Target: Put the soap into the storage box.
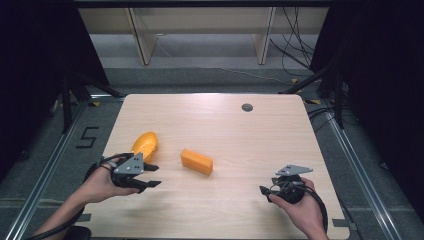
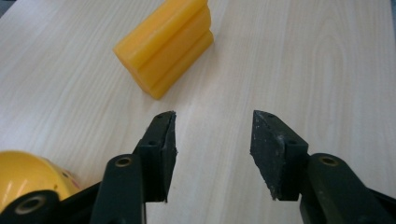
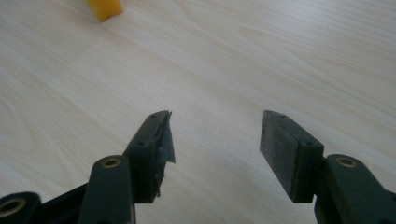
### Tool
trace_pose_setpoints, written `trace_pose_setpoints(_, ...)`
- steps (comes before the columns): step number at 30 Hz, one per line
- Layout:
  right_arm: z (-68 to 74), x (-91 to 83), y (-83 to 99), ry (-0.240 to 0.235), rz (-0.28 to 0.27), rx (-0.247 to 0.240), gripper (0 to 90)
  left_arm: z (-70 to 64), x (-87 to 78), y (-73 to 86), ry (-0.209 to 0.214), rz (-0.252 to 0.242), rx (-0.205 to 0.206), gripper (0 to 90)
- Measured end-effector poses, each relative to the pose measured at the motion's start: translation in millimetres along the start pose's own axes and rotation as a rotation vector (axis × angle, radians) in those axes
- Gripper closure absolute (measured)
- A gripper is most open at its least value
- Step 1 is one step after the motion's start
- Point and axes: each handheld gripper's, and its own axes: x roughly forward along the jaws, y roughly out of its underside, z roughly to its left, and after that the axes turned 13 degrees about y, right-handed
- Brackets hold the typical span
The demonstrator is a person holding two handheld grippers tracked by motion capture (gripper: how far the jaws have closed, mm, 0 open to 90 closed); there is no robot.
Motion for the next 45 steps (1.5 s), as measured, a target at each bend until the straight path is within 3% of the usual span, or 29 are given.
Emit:
trace_pose_setpoints(3,0.3,-0.2,0.1,-0.001,0.005,0.004,43.6,6.4,6.9,-8.8,0.007,0.029,0.024,45.7)
trace_pose_setpoints(7,0.4,-0.3,0.1,0.001,0.0,0.002,43.6,17.4,16.2,-20.7,0.037,0.109,0.067,37.6)
trace_pose_setpoints(15,-1.1,1.5,0.9,0.004,-0.027,-0.022,43.6,36.7,33.8,-38.9,0.037,0.122,0.095,36.4)
trace_pose_setpoints(16,0.8,0.1,1.3,0.003,-0.007,0.01,43.6,38.9,36.0,-41.3,0.032,0.121,0.104,36.4)
trace_pose_setpoints(18,-1.0,0.5,0.5,-0.008,-0.014,-0.005,43.6,45.5,41.1,-46.9,0.036,0.138,0.108,34.7)
trace_pose_setpoints(22,0.9,-1.2,0.6,-0.003,0.008,0.019,43.5,53.4,47.9,-52.6,0.042,0.166,0.113,33.3)
trace_pose_setpoints(24,0.6,0.1,1.3,0.002,-0.009,0.009,43.6,54.0,51.0,-53.3,0.038,0.152,0.105,33.0)
trace_pose_setpoints(33,-1.2,1.2,1.1,-0.003,-0.016,-0.014,43.6,67.7,66.3,-66.2,0.059,0.196,0.139,29.8)
trace_pose_setpoints(41,0.1,3.3,1.5,-0.005,-0.035,0.003,43.5,76.2,81.0,-76.0,0.098,0.263,0.159,27.5)
trace_pose_setpoints(45,0.2,3.2,1.6,-0.005,-0.035,0.004,43.5,79.4,86.5,-78.8,0.102,0.268,0.165,27.1)
